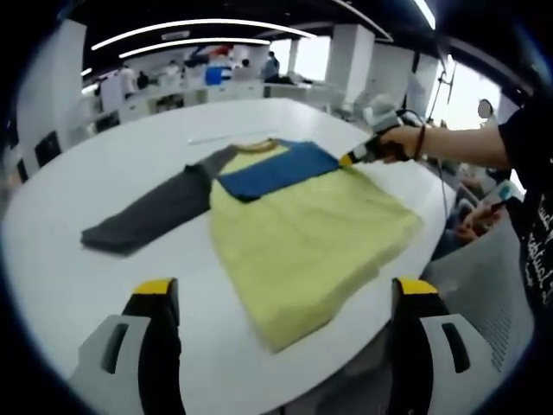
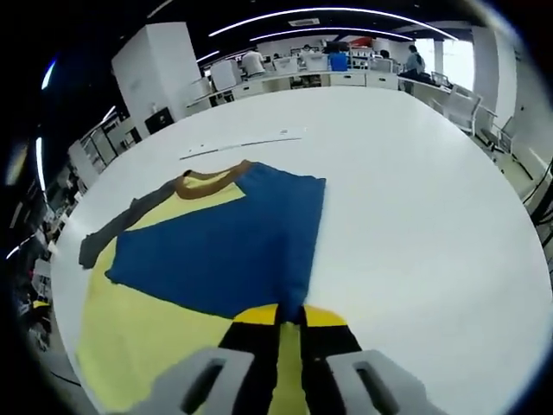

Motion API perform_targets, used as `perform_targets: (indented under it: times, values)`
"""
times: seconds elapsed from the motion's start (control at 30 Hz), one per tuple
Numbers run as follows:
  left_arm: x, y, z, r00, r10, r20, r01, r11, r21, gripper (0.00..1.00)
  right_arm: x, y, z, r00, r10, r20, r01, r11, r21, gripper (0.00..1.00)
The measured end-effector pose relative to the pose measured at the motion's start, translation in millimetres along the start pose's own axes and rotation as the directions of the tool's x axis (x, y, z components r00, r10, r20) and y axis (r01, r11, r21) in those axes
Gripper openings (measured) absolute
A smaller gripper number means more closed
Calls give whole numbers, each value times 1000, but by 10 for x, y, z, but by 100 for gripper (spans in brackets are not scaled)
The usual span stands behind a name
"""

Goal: Fold the garment on the visible template until the final outline fits inside the template.

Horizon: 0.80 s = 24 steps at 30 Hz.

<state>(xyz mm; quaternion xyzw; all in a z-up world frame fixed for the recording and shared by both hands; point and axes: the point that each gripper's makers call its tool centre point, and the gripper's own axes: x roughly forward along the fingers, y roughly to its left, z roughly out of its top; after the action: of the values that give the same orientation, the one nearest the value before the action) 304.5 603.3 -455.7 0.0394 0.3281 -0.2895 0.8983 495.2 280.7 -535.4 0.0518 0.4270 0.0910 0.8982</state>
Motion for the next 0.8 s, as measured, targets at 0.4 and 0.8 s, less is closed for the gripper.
perform_targets:
  times: [0.4, 0.8]
  values:
    - [10, 20, 8, 1000, 1, 2, -1, 1000, -5, 98, 1, -158, 28, 999, 19, -32, -19, 1000, -15, 1]
    - [17, 73, -5, 1000, 7, -4, -7, 1000, -12, 98, 2, -302, 51, 998, 17, -64, -20, 999, -43, 1]
